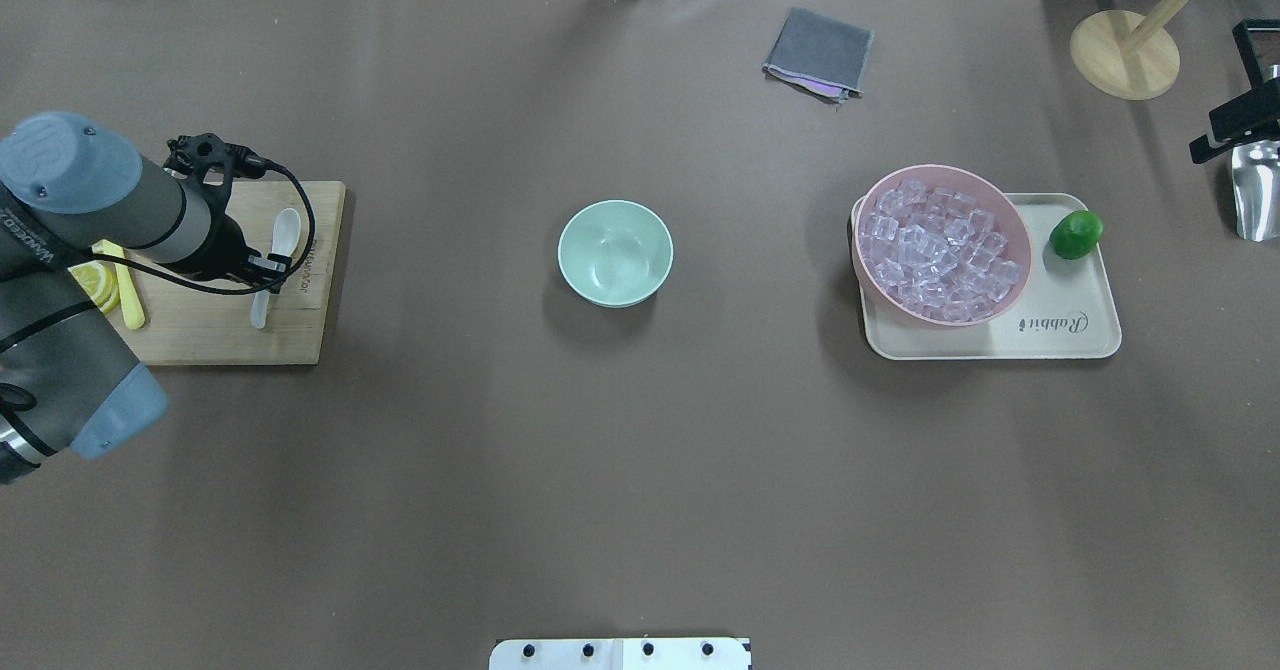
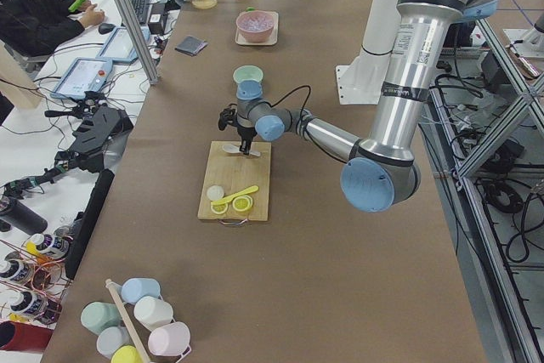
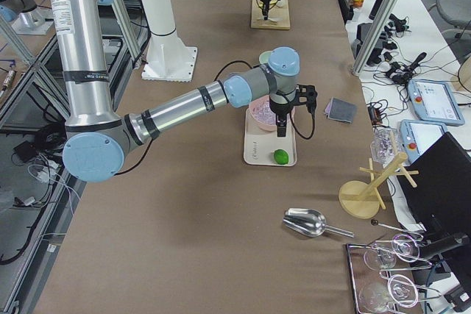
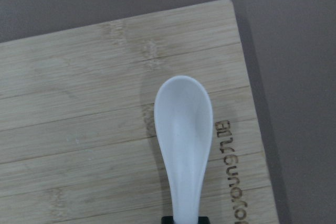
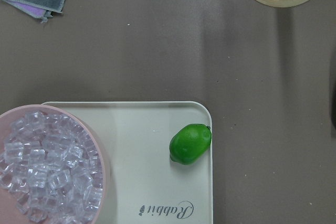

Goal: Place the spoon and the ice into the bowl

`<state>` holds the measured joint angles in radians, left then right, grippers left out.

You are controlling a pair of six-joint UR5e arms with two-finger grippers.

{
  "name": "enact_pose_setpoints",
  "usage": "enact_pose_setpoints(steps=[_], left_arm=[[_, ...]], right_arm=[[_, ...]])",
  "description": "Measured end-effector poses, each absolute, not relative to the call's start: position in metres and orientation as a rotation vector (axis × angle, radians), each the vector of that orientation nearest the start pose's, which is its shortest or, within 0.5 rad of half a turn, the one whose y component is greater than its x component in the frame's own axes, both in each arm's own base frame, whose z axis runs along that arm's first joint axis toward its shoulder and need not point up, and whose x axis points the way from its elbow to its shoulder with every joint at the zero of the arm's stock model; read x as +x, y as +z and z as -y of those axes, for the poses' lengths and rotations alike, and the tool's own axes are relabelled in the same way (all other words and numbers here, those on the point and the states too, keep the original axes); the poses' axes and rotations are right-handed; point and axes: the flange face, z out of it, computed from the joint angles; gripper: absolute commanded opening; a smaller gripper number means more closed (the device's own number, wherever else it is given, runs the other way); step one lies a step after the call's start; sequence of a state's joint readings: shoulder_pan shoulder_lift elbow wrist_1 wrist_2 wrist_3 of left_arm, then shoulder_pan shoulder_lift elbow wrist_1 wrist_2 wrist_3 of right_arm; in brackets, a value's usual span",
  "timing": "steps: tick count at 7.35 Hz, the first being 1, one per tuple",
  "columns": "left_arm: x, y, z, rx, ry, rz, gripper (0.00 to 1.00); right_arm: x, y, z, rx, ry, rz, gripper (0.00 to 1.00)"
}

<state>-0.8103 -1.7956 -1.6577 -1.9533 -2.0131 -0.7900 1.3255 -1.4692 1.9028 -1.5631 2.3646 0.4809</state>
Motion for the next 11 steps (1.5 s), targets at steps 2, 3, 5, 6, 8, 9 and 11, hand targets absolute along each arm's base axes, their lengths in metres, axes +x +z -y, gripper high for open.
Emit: enact_pose_setpoints(steps=[2, 3, 5, 6, 8, 9, 11], left_arm=[[0.339, 0.446, 0.499, 0.216, 0.113, -0.799, 0.0], [0.335, 0.43, 0.503, 0.228, 0.083, -0.818, 0.0], [0.337, 0.393, 0.514, 0.234, -0.001, -0.861, 0.0], [0.341, 0.38, 0.517, 0.235, -0.022, -0.875, 0.0], [0.348, 0.356, 0.525, 0.229, -0.054, -0.887, 0.0], [0.351, 0.345, 0.528, 0.223, -0.061, -0.882, 0.0], [0.354, 0.335, 0.532, 0.219, -0.065, -0.878, 0.0]], right_arm=[[-0.069, 0.439, 0.518, 0.108, 0.043, 0.884, 1.0], [-0.079, 0.436, 0.518, 0.105, 0.028, 0.885, 1.0], [-0.112, 0.42, 0.522, 0.1, 0.008, 0.876, 1.0], [-0.135, 0.407, 0.525, 0.096, 0.008, 0.873, 1.0], [-0.179, 0.383, 0.524, 0.098, -0.026, 0.875, 1.0], [-0.196, 0.38, 0.522, 0.106, -0.045, 0.868, 1.0], [-0.233, 0.381, 0.515, 0.132, -0.072, 0.842, 1.0]])
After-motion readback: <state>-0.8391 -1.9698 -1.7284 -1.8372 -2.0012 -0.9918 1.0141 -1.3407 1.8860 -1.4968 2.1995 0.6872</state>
